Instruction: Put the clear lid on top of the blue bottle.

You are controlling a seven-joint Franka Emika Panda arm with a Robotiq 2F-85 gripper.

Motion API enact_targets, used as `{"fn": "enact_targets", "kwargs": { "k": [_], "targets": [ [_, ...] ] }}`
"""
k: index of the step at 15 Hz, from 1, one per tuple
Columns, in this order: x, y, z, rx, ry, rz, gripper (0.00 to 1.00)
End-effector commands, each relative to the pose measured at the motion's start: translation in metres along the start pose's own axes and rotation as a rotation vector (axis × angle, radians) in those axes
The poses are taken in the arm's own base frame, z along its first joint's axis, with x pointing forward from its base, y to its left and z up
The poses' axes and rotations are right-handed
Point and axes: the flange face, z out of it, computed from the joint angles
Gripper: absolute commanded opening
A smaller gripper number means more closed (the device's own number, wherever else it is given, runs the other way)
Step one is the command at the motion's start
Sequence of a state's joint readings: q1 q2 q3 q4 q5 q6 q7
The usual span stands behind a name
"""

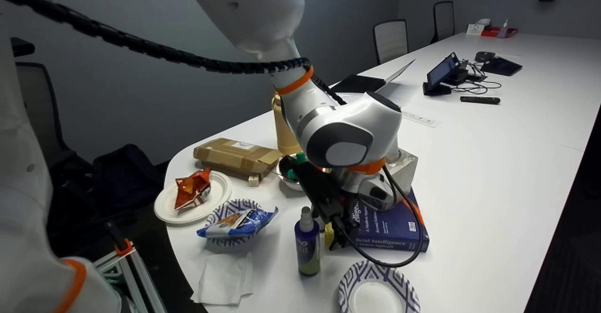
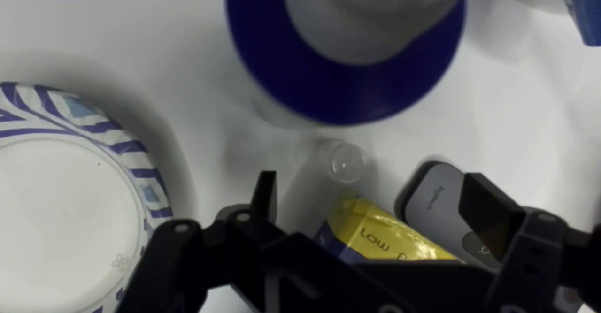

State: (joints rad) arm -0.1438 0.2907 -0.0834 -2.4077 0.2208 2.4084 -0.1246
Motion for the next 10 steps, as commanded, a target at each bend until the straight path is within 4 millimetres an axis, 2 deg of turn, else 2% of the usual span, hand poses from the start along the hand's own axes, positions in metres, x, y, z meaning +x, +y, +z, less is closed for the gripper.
{"fn": "enact_targets", "kwargs": {
  "k": [1, 8, 9, 10],
  "targets": [
    [0.003, -0.001, 0.012, 0.042, -0.029, -0.007, 1.0],
    [0.001, 0.0, 0.028, 0.057, -0.054, 0.009, 1.0],
    [0.0, 0.001, 0.028, 0.062, -0.054, 0.008, 0.89],
    [0.0, 0.001, 0.028, 0.062, -0.054, 0.01, 0.74]
  ]
}}
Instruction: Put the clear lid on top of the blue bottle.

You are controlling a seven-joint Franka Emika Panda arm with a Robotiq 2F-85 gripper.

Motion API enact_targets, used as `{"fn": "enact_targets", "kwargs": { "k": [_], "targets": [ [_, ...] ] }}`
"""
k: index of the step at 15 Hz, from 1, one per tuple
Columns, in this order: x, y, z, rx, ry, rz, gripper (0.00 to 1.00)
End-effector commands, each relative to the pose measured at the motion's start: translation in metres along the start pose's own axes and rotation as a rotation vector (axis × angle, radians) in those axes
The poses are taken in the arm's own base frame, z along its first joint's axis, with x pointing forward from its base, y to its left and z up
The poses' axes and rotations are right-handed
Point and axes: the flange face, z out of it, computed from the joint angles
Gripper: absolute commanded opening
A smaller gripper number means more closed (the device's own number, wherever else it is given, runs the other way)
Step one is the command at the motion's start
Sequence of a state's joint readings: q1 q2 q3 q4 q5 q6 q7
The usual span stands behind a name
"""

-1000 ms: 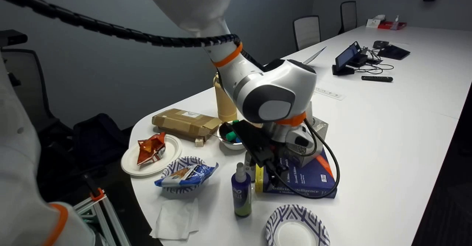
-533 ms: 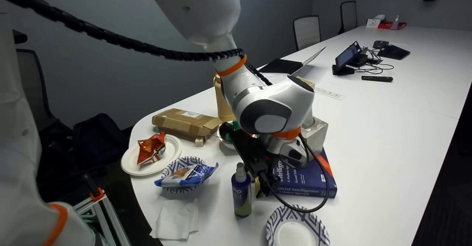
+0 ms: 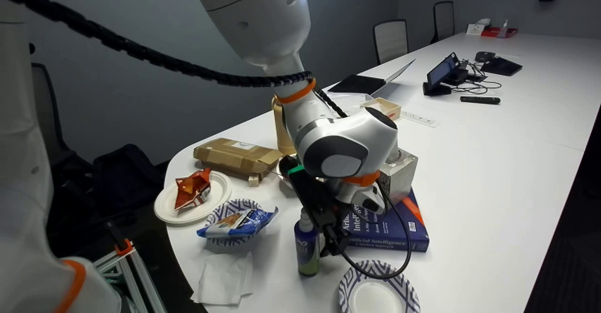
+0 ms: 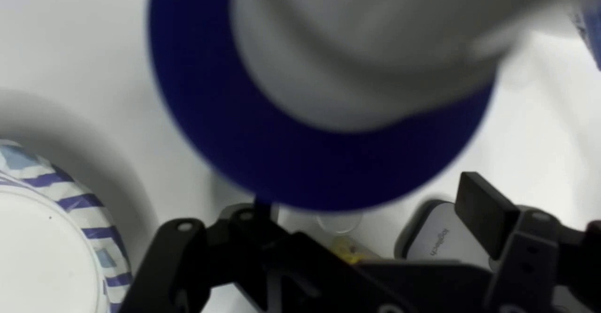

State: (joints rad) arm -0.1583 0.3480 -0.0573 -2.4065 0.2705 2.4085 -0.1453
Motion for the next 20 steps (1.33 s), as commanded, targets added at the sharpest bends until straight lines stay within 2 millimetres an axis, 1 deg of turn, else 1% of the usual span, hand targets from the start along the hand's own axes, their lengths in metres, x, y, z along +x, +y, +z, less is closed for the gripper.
{"fn": "enact_targets", "kwargs": {
  "k": [1, 2, 3, 4, 6, 9, 11, 13, 15, 18, 20],
  "targets": [
    [0.002, 0.004, -0.001, 0.033, 0.001, -0.003, 0.67],
    [0.002, 0.005, -0.002, 0.034, 0.003, -0.001, 0.57],
    [0.001, 0.005, -0.002, 0.037, 0.004, 0.0, 0.5],
    [0.002, 0.006, -0.003, 0.041, 0.005, 0.0, 0.41],
    [0.002, 0.007, -0.003, 0.046, 0.004, 0.002, 0.27],
    [0.003, 0.007, -0.003, 0.049, 0.005, 0.002, 0.03],
    [0.004, 0.006, -0.004, 0.05, 0.005, 0.0, 0.06],
    [0.004, 0.004, -0.006, 0.055, 0.005, -0.005, 0.06],
    [0.003, 0.0, -0.013, 0.059, 0.011, -0.003, 0.06],
    [-0.004, -0.009, -0.033, 0.079, 0.015, 0.005, 0.06],
    [-0.012, -0.016, -0.049, 0.081, 0.022, 0.009, 0.06]
  ]
}}
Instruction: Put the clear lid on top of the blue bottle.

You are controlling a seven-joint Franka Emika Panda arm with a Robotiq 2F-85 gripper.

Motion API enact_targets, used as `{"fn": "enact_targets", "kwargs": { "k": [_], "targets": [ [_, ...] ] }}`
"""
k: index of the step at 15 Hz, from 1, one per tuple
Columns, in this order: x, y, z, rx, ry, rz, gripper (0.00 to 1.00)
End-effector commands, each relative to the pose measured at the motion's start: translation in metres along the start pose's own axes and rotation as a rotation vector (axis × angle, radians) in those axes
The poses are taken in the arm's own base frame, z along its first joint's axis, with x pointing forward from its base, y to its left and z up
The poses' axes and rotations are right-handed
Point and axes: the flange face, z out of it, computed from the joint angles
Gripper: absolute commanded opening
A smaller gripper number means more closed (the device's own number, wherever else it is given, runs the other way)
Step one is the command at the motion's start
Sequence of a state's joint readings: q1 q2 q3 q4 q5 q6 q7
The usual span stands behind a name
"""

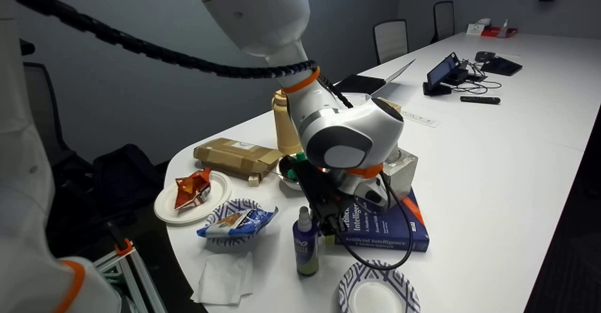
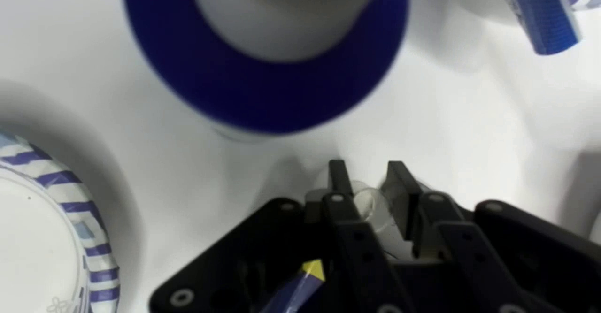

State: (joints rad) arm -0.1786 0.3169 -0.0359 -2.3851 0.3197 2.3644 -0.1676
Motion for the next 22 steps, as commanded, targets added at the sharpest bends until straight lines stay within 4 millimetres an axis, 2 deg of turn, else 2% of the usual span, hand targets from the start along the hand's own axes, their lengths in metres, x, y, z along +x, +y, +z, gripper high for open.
{"fn": "enact_targets", "kwargs": {
  "k": [1, 5, 8, 12, 17, 19, 22],
  "targets": [
    [-0.019, -0.013, -0.038, 0.027, 0.019, 0.01, 0.06],
    [-0.04, -0.034, -0.081, 0.028, 0.073, 0.01, 0.06],
    [-0.071, -0.054, -0.109, 0.01, 0.134, 0.039, 0.06],
    [-0.117, -0.072, -0.128, 0.022, 0.154, 0.163, 0.06],
    [-0.17, -0.057, -0.146, 0.07, 0.115, 0.339, 0.06],
    [-0.179, -0.044, -0.155, 0.089, 0.123, 0.391, 0.06],
    [-0.18, -0.024, -0.167, 0.122, 0.148, 0.447, 0.06]
  ]
}}
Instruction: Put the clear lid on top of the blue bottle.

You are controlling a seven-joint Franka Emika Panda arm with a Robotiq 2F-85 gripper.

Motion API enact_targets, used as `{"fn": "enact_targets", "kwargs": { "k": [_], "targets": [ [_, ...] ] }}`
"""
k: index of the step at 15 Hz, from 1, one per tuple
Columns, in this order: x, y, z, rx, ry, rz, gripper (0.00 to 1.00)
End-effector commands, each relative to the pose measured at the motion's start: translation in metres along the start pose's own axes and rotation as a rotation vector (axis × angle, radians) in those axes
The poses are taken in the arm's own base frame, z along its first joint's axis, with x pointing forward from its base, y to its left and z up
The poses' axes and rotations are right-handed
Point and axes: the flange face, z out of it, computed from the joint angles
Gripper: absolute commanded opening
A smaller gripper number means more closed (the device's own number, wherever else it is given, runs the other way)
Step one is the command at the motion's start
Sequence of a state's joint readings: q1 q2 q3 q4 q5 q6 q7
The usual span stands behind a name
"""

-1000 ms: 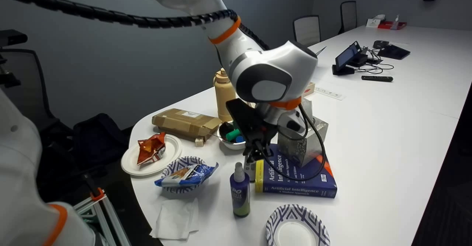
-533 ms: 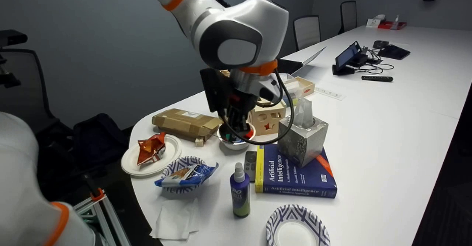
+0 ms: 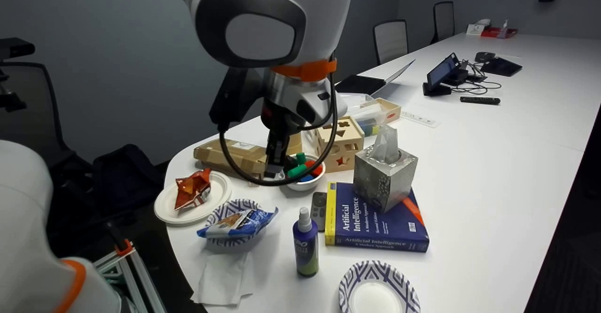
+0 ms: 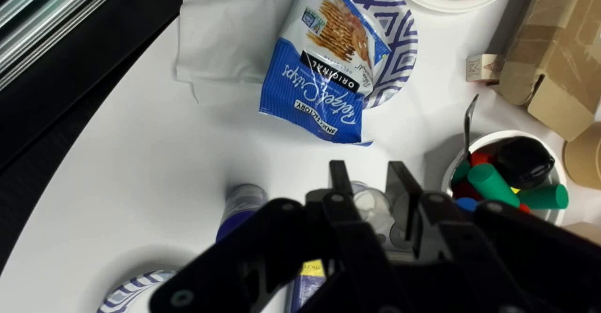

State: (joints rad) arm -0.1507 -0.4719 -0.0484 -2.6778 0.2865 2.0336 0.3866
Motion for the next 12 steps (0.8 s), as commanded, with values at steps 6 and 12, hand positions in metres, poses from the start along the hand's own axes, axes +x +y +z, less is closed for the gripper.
{"fn": "enact_targets", "kwargs": {
  "k": [6, 12],
  "targets": [
    [0.026, 0.042, -0.02, 0.034, 0.031, 0.125, 0.06],
    [0.05, 0.056, -0.015, 0.043, -0.003, 0.156, 0.06]
  ]
}}
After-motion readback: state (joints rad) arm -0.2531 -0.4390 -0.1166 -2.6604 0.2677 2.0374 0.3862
